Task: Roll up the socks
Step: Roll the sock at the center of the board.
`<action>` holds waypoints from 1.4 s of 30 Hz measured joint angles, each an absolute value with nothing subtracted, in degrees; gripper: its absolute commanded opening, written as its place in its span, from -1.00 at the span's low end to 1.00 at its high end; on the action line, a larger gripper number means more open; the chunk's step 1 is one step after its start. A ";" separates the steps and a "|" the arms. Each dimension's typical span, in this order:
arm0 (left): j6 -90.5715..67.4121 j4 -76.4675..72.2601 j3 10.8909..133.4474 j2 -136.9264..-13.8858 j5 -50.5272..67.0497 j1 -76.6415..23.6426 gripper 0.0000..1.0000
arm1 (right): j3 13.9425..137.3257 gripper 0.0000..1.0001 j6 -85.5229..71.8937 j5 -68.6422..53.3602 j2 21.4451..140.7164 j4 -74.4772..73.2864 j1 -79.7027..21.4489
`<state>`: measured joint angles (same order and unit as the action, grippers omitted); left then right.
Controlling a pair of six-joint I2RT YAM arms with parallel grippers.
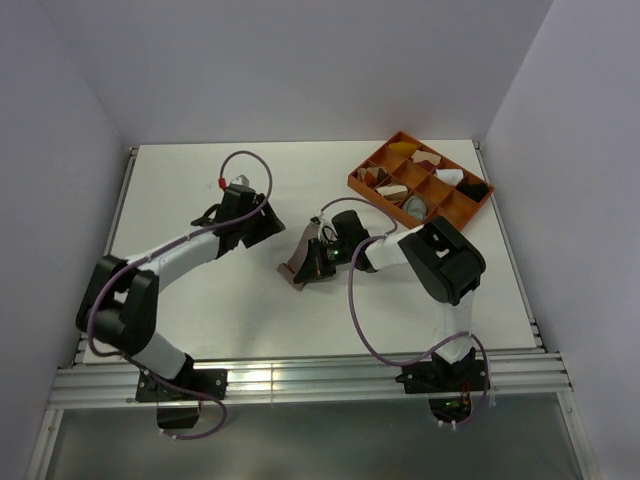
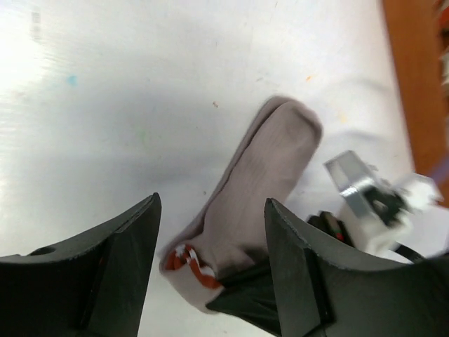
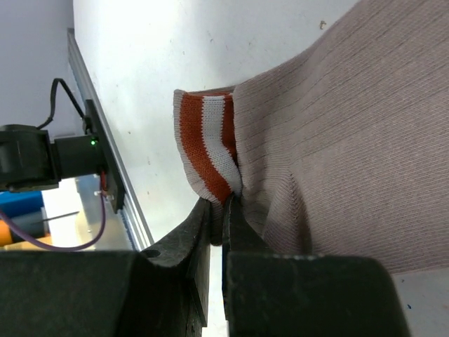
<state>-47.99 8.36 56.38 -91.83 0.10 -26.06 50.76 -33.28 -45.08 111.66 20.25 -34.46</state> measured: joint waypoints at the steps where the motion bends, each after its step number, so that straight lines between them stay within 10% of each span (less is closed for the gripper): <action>1: -48.99 8.38 55.11 -89.17 -0.91 -25.96 0.31 | 50.89 -1.00 -33.58 -45.25 111.81 20.23 -34.46; 13: -60.34 -4.80 30.92 -79.37 4.51 -26.61 0.24 | 54.08 -1.00 -35.09 -46.59 114.26 18.74 -34.35; 30: -63.55 -17.41 27.40 -84.16 4.71 -28.23 0.02 | 55.53 -1.00 -37.06 -48.16 116.05 18.98 -34.09; 42: -64.40 -18.52 27.73 -86.11 4.60 -28.29 -0.68 | 55.61 -0.82 -37.71 -48.40 116.51 19.68 -33.87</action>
